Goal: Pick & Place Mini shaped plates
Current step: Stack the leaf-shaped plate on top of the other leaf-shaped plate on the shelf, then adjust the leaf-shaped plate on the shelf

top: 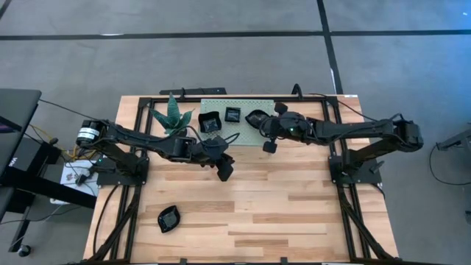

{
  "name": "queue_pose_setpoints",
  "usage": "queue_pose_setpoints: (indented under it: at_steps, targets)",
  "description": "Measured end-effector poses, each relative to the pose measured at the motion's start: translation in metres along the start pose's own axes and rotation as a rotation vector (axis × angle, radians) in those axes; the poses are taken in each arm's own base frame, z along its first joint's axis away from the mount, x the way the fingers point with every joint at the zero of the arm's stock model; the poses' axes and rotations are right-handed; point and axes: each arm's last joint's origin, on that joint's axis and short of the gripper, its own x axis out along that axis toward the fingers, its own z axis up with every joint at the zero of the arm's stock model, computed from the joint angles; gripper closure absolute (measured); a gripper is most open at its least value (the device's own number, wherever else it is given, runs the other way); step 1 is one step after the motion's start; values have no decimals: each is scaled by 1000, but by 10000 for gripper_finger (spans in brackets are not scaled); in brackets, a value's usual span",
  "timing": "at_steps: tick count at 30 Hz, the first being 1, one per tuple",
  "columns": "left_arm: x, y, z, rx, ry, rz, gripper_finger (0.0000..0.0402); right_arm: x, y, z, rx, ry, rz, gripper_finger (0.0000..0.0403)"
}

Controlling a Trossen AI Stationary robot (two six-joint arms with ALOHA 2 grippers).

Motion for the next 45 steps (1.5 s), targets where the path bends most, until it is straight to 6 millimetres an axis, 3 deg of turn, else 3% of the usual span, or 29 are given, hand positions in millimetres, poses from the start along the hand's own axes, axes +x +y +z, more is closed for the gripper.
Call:
queue_pose_setpoints:
  at_steps: [9, 16, 19, 26, 37, 45]
  targets:
    - [-1, -5, -3, -16, 22, -39, 325, -6, 13, 7, -25, -43, 38, 298]
    - [-8, -29, -19, 32, 76, -153, 325, -21, 33, 32, -94, -127, 56, 292]
    - [-14, -45, -29, 66, 87, -209, 325, -23, 37, 27, -125, -60, 6, 295]
    - [-22, -63, -41, 106, 67, -239, 325, -17, 25, 8, -72, 116, -68, 310]
    - [-22, -62, -40, 104, 56, -234, 325, -6, -3, -1, 14, 162, -115, 318]
    - [-22, -63, -40, 105, 56, -234, 325, -10, 9, 3, -3, 137, -72, 318]
